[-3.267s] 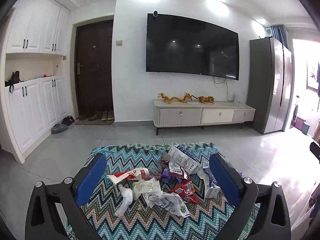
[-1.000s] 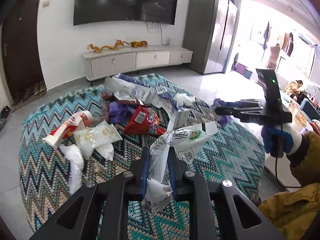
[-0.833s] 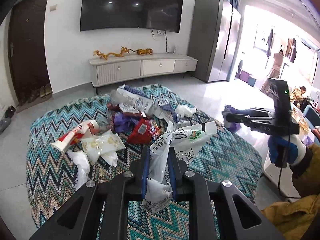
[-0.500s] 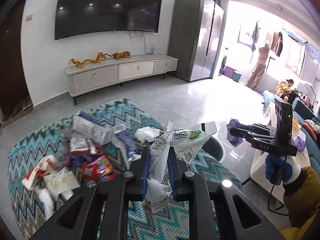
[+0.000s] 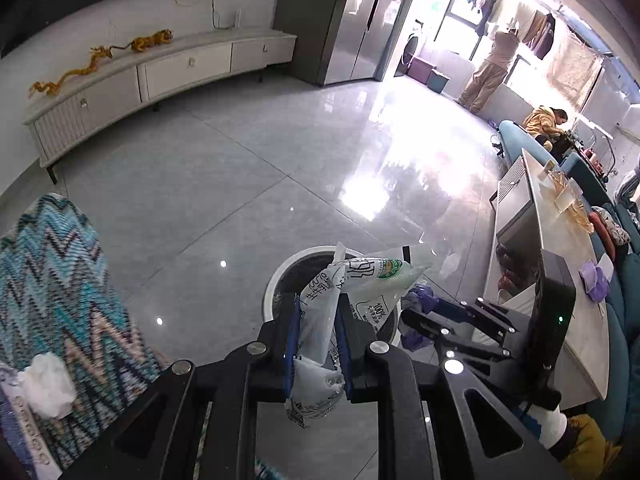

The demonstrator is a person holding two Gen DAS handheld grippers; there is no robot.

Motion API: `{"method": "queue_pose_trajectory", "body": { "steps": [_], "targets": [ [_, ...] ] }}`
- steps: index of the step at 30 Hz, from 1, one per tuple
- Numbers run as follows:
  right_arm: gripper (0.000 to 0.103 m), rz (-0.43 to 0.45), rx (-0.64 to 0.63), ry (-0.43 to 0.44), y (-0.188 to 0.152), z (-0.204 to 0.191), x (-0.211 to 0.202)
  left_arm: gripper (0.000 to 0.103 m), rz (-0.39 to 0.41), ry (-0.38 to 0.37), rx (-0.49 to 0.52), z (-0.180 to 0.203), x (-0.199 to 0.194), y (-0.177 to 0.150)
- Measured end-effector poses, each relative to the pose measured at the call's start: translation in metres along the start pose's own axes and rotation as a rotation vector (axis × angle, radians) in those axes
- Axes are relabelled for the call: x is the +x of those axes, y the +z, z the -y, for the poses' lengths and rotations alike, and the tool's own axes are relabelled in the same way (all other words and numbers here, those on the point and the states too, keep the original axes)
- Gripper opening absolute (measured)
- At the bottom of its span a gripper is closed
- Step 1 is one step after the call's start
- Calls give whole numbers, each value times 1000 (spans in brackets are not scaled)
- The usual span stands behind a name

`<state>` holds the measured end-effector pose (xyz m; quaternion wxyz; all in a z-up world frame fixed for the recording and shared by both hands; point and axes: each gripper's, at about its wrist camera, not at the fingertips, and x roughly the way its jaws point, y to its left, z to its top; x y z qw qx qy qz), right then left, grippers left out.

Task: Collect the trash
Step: 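Carry both held items to the trash bin and open both tools, then move both tools back over the ottoman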

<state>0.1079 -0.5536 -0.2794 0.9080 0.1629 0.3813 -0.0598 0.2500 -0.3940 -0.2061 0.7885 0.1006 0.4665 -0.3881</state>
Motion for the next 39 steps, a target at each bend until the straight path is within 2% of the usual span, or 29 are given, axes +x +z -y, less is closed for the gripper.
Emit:
{"method": "queue_pose_trajectory", "body": {
  "steps": [4,8,10,11,13,16,20,26,36,39],
  "targets": [
    [32,-35,21,-23,-2,19,29,17,-57,-12,-63,1,56,9],
    [32,-69,42,-41,-5,35,51,19,-90,-13,-92,6,90,12],
    [34,-88,49,-60,-4,41,62,20,-112,-40,-112,9,102,12],
    [36,-95,54,-65,-5,44,66,22,-120,-45,-120,10,106,12],
    [46,-106,65,-74,-3,47,74,34,-127,-50,-129,13,113,14],
    [51,-113,83,-86,-2,52,81,38,-115,-49,-138,15,112,13],
    [52,-119,94,-93,0,51,81,39,-51,-33,-116,11,79,16],
    [52,-67,97,-75,7,38,46,39,77,26,-93,11,12,11],
    [52,168,-21,-17,36,-38,-85,39,244,85,-24,10,-133,-35],
    [52,218,-68,9,40,-69,-120,47,301,130,-36,-7,-178,-59]
  ]
}}
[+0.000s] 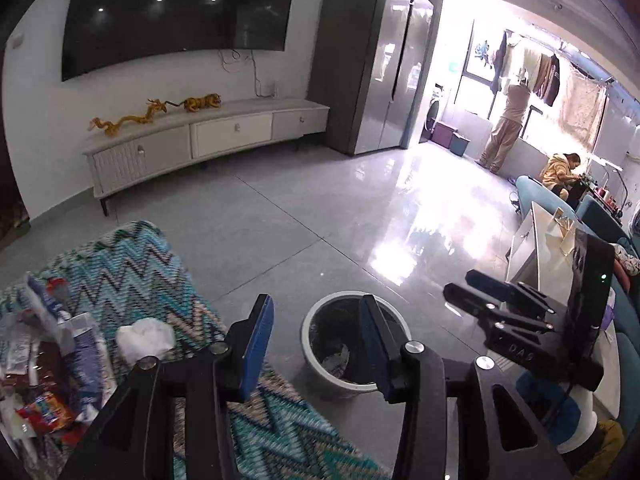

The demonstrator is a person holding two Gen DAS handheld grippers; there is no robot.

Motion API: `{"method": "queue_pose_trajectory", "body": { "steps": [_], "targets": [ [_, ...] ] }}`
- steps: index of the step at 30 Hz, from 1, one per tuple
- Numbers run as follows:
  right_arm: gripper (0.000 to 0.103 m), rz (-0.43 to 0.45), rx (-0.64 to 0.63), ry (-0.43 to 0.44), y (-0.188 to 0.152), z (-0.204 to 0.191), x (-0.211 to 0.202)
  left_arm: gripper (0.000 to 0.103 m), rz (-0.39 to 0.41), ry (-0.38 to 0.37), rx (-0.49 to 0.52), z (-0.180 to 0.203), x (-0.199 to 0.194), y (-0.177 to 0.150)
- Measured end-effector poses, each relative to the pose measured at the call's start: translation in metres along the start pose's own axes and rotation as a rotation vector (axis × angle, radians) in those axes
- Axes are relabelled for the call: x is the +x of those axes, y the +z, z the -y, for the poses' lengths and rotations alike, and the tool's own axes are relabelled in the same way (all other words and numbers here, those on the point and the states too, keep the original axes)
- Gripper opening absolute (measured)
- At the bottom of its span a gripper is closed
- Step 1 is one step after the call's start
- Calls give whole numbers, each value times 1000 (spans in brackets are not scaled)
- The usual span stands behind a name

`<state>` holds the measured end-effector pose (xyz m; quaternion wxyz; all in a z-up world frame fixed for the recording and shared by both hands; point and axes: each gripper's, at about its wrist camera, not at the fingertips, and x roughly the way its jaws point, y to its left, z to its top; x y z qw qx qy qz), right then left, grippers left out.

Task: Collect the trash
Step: 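Move both tools back over the ottoman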

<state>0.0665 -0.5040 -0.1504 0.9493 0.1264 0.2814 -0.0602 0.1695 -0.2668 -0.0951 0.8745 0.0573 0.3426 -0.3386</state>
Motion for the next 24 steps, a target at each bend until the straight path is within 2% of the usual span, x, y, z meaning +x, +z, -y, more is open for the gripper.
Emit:
{"method": "queue_pose_trajectory", "body": {
  "steps": [2,5,7,13,17,21,24],
  "targets": [
    [52,26,-27,21,6,-20,-19,53,46,42,-11,-20,-35,-9],
    [52,59,-64,53,13,-51,-44,53,103,101,-43,-51,-82,-22],
    [52,74,-91,71,17,-73,-60,53,142,174,-60,-76,-114,-36],
    [52,109,-158,134,27,-126,-96,54,197,347,-179,-157,-184,-85],
    [52,115,-205,175,34,-154,-106,55,190,460,-240,-209,-206,-117],
    [52,89,-240,215,35,-177,-91,55,130,518,-316,-256,-201,-142],
    [52,30,-270,239,31,-193,-62,55,80,531,-364,-279,-187,-159]
  ]
}}
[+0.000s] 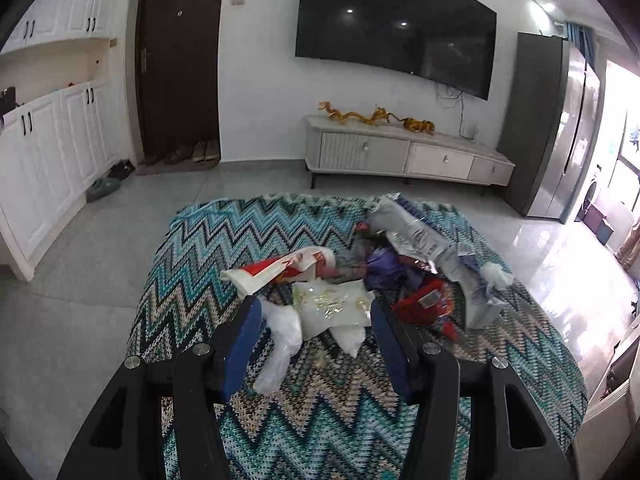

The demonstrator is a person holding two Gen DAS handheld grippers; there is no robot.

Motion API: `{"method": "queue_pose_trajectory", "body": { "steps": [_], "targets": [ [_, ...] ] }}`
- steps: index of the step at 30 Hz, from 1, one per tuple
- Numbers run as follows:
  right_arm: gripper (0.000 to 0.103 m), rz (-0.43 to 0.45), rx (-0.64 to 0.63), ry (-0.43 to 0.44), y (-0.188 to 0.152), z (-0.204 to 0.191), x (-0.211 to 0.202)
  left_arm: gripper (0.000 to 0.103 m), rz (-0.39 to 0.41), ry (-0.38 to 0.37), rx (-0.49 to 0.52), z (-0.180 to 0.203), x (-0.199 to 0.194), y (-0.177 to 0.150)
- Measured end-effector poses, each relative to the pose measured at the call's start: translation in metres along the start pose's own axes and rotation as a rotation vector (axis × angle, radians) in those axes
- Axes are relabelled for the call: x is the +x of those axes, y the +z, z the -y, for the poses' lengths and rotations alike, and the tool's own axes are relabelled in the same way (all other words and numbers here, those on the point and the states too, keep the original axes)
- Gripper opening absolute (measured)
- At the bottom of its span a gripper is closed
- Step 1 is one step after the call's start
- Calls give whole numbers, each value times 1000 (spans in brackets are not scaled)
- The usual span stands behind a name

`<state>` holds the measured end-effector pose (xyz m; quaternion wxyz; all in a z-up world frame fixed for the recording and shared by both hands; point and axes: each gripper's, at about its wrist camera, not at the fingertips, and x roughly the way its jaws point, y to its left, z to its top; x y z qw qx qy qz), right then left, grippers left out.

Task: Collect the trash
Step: 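Move both tools back over the ottoman, then grasp clear plastic bag with left tool while right tool grasps white tissue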

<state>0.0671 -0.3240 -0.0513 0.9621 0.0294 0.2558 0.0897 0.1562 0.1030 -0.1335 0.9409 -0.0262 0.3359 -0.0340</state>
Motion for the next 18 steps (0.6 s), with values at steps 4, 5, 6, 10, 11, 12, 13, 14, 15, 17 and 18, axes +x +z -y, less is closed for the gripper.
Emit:
{"method": "queue_pose_trajectory", "body": {
  "steps": [4,5,6,10,11,12,13,14,15,17,18],
  "targets": [
    [52,-86,-26,46,-4,-9,55,55,-73,2,-17,-10,39,-9],
    [52,-109,-33,61,-5,-11,72,55,-87,-1,-21,-10,44,-12],
    [52,-132,-38,75,-6,-13,89,55,-102,-1,-26,-14,53,-14],
    [52,-219,-59,113,-11,-22,152,55,-140,6,-52,-21,79,-18],
    [52,-235,-64,120,-13,-22,164,55,-146,9,-56,-23,85,-19],
    [52,-251,-69,124,-15,-24,177,55,-154,10,-60,-25,90,-21],
    [52,-267,-74,125,-17,-24,189,55,-161,11,-63,-27,97,-23],
    [52,-280,-79,124,-18,-24,200,55,-169,17,-65,-28,102,-24],
    [52,-296,-84,123,-19,-25,212,55,-177,21,-71,-31,107,-25],
    [52,-323,-93,118,-23,-25,231,54,-190,9,-87,-35,115,-28],
    [52,-336,-97,113,-25,-24,239,53,-195,4,-91,-36,118,-29]
  ]
}}
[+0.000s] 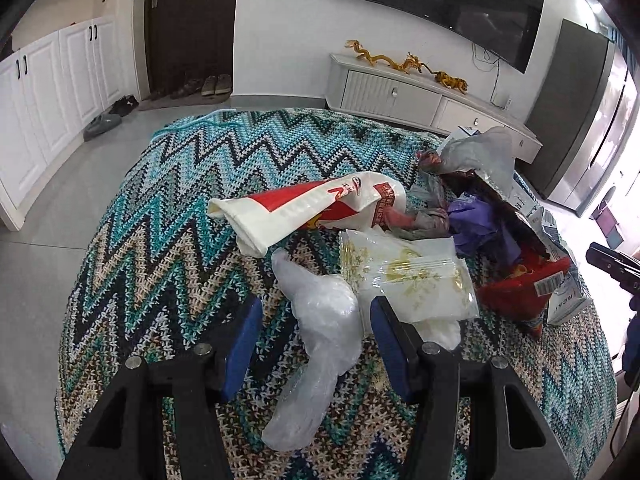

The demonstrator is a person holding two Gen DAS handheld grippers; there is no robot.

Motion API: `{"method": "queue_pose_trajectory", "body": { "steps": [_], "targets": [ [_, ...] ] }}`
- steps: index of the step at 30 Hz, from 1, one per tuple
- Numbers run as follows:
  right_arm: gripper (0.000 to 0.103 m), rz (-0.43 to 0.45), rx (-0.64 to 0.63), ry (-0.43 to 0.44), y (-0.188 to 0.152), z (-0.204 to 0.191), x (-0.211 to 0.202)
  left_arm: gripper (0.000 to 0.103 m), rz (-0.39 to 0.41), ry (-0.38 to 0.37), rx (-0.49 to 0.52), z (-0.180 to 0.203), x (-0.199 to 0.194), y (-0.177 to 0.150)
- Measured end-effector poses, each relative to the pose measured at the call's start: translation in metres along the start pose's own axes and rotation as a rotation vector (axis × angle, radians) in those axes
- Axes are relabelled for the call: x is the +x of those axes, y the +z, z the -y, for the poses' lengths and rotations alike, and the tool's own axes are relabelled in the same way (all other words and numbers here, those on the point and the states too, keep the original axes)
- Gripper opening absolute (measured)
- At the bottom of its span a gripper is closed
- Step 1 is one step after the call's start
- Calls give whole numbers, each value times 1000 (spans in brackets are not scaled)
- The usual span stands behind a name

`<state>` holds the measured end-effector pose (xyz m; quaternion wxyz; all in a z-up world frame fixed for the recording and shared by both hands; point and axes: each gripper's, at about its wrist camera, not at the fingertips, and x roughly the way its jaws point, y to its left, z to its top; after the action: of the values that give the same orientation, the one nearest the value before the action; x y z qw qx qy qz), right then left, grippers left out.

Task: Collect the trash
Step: 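Grasp clear plastic bag with left tool while right tool grasps white tissue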

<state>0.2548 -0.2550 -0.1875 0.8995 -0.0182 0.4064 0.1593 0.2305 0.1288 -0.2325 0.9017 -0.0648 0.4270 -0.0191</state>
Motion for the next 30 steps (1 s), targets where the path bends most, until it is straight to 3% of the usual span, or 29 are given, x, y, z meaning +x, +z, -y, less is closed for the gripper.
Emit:
{"method": "queue_pose_trajectory", "body": {
  "steps": [6,16,24,30],
  "targets": [
    [51,-54,1,-17,1,7,34,29,-23,-28,-4,1,12,-9],
    [16,-87,-28,-16,-11,-5,38,26,17,-40,10,4,-17,-20],
    [12,20,16,39,-21,-14,-25,26,95,-51,20,-1,-74,-26],
    [12,109,31,42,-37,-22,-86,25,154,-84,73,16,-114,-27]
  ]
}}
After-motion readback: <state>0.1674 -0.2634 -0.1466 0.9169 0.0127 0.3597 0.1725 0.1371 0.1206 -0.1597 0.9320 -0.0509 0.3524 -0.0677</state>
